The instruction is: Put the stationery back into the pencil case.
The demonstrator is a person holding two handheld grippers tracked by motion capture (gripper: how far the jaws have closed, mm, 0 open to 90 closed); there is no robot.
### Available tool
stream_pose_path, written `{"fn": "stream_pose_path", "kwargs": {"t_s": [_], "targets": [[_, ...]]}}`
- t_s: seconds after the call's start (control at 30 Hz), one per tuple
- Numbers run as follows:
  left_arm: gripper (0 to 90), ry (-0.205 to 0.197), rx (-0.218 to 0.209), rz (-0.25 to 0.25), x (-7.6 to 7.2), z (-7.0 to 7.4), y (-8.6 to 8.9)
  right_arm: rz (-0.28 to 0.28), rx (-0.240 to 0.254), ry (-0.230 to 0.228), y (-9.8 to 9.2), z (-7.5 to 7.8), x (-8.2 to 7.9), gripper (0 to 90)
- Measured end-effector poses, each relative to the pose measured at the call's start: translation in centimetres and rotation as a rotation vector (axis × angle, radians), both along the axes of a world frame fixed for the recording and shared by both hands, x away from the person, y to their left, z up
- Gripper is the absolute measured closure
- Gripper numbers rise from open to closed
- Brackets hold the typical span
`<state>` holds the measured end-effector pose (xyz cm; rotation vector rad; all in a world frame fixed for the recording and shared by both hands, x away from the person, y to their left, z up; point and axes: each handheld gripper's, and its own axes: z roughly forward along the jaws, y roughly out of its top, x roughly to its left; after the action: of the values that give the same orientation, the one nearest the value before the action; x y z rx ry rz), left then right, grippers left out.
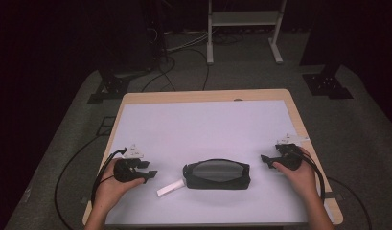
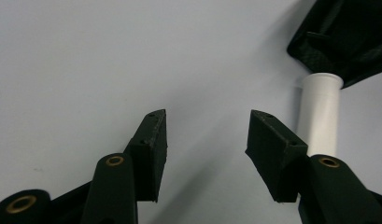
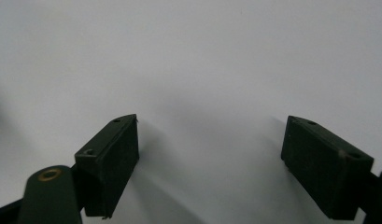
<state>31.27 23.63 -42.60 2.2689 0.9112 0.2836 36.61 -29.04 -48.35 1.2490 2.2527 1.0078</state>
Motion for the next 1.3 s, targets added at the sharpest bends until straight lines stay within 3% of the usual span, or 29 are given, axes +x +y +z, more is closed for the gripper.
{"fn": "stream_pose_path", "kwargs": {"t_s": [0.57, 1.3], "targets": [[50.2, 0.074, 0.046, -0.09, -1.0, 0.4, -2.5, 0.0, 0.0, 0.001, 0.0, 0.0, 0.0, 17.7], [51.3, 0.138, 0.102, -0.182, -1.8, -0.2, -5.5, 0.0, 0.0, 0.001, 0.0, 0.0, 0.0, 17.7]]}}
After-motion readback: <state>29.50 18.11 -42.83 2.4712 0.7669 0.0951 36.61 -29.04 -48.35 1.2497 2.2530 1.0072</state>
